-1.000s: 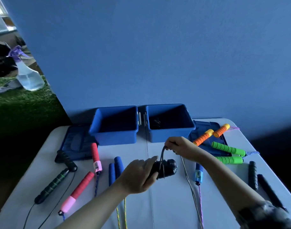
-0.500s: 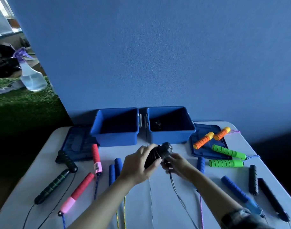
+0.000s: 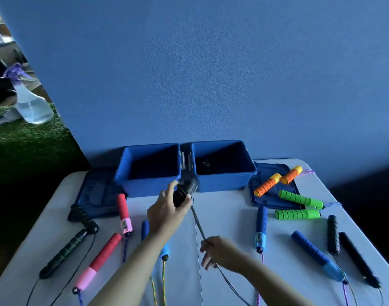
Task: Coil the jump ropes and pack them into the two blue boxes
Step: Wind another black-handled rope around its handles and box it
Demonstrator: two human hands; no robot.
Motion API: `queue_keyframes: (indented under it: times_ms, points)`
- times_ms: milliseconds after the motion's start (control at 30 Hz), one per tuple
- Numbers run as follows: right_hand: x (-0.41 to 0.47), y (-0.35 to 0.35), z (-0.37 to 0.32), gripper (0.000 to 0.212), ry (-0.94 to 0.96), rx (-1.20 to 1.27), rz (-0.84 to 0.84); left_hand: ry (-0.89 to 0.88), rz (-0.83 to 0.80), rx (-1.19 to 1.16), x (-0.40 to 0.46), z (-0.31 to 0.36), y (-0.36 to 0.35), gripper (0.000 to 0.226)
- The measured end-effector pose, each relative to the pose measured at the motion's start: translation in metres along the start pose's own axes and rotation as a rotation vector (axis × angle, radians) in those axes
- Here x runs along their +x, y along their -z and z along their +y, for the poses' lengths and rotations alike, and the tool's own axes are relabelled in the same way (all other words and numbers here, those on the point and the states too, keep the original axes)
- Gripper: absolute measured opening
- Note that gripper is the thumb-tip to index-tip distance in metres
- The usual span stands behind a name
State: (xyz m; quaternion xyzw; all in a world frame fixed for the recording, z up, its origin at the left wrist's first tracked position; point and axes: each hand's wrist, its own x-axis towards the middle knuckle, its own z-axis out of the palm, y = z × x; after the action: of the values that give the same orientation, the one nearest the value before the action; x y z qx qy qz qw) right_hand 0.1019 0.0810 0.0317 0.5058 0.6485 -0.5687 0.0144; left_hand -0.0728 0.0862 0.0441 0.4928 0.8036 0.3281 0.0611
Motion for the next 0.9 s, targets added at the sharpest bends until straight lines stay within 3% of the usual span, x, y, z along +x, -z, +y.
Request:
queue_keyframes:
  times_ms: [67,133,267,500,600,733,900]
  points:
    - [-0.006,-0.007,-0.002,0.021,0.064,-0.233,0.057,0.137,-0.040,-0.057,0.007,-0.001,-0.004,0.056]
    - [-0.012,-0.013,-0.007,0.026,0.136,-0.404,0.115,0.132,-0.064,0.042,0.006,-0.001,-0.011,0.055]
    - [-0.026,0.002,-0.029,0.029,0.233,-0.511,0.190,-0.095,-0.089,0.274,-0.006,-0.010,-0.020,0.068]
    - [-0.021,0.062,-0.049,0.021,0.414,-0.552,0.231,-0.530,-0.169,0.297,-0.019,-0.024,-0.018,0.037]
    - [-0.004,0.083,-0.049,0.017,0.434,-0.544,0.199,-0.689,-0.252,0.177,-0.024,-0.030,-0.016,0.039]
    - [0.017,0.093,-0.040,0.014,0.467,-0.434,0.171,-0.777,-0.283,0.059,-0.025,-0.019,-0.010,0.056]
    - [0.024,0.095,-0.034,0.008,0.459,-0.116,0.169,-0.637,-0.243,-0.110,-0.028,-0.003,0.000,0.048]
